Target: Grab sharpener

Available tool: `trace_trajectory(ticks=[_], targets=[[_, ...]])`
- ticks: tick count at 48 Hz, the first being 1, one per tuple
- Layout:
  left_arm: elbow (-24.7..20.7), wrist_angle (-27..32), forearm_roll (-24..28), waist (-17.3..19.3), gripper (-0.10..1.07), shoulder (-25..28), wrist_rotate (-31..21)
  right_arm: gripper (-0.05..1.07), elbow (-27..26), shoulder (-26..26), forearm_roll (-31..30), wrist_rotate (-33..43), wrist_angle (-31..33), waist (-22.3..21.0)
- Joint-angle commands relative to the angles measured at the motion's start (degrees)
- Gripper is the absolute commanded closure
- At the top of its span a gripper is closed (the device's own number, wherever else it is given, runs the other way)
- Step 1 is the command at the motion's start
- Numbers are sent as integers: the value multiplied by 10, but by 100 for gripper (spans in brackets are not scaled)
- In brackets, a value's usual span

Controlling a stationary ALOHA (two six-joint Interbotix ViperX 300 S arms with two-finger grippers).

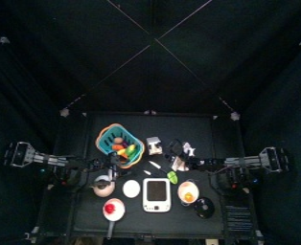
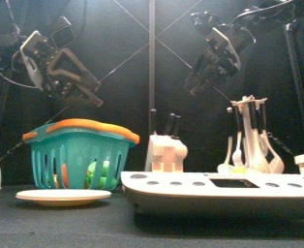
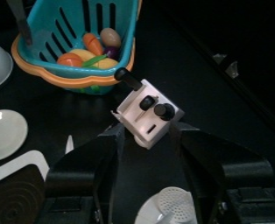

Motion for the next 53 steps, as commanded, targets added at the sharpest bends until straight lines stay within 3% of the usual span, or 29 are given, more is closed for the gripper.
trace_trajectory(ticks=[1,7,11,17,23,34,53], targets=[[-53,-18,-33,34,2,18,1,21,-1,5,-17,1,0,-8],[-144,51,-87,83,12,76,1,21,-4,40,-25,-3,2,-20],[-192,77,-93,110,28,113,1,21,-3,54,-30,-4,2,-33],[-258,149,-105,127,48,170,1,21,-1,55,-50,-4,0,-37],[-308,222,-114,145,59,229,1,21,-2,57,-59,-3,0,-43],[-359,358,-133,185,62,279,1,21,0,62,-62,-3,-3,-49],[-367,440,-130,211,62,291,4,21,-17,82,-87,-4,-4,-56]])
